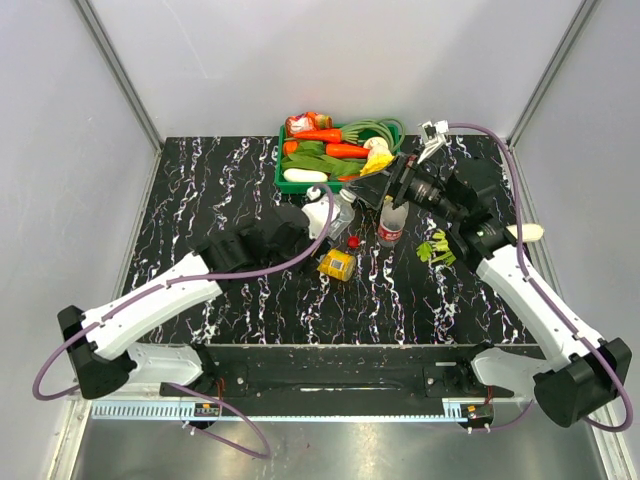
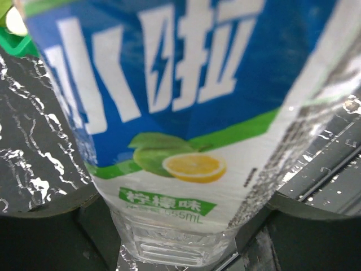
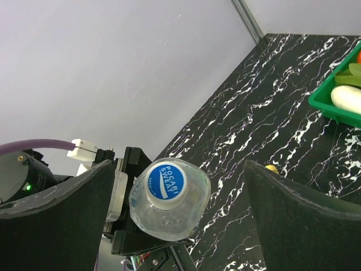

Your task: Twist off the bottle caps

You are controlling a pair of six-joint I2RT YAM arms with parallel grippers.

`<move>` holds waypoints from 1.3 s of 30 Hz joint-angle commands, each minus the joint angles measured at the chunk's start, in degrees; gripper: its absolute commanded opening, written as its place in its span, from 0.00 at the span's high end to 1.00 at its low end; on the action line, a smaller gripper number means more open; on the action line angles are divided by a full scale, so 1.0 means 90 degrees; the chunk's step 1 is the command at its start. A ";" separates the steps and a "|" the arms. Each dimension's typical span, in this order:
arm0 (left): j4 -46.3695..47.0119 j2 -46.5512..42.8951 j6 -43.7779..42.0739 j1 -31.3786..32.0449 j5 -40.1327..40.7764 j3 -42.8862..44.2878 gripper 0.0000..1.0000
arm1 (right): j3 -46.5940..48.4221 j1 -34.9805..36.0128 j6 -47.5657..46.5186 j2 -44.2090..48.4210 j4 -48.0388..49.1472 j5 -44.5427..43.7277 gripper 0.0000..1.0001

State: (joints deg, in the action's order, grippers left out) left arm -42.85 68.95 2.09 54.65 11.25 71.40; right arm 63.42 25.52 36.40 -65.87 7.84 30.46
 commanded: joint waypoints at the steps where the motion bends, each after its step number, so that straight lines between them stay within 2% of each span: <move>1: -0.0277 0.0317 0.0168 0.0187 0.1181 0.0602 0.36 | 0.0327 -0.0013 0.0242 -0.0084 0.0038 -0.0084 0.02; 11: -0.0424 0.0747 0.0188 0.0412 0.1572 0.0944 0.36 | 0.0161 -0.0013 0.0759 -0.0279 0.0301 -0.0074 0.15; 24: -0.0444 0.0884 0.0247 0.0461 0.1719 0.1032 0.36 | 0.0180 -0.0013 0.0858 -0.0416 0.0340 0.0229 0.41; 29: -0.0415 0.0865 0.0247 0.0461 0.1651 0.1052 0.36 | 0.0200 -0.0013 0.0770 -0.0494 0.0282 0.0307 0.44; 35: -0.0376 0.0874 0.0256 0.0461 0.1602 0.0974 0.36 | 0.0180 -0.0013 0.0721 -0.0436 0.0282 0.0278 0.73; 39: -0.0288 0.0826 0.0276 0.0461 0.1486 0.0837 0.36 | 0.0141 -0.0013 0.0585 -0.0338 0.0282 0.0210 0.82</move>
State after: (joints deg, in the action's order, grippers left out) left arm -47.92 77.10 3.70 58.57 24.49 78.11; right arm 63.44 25.45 43.18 -70.35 8.62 31.79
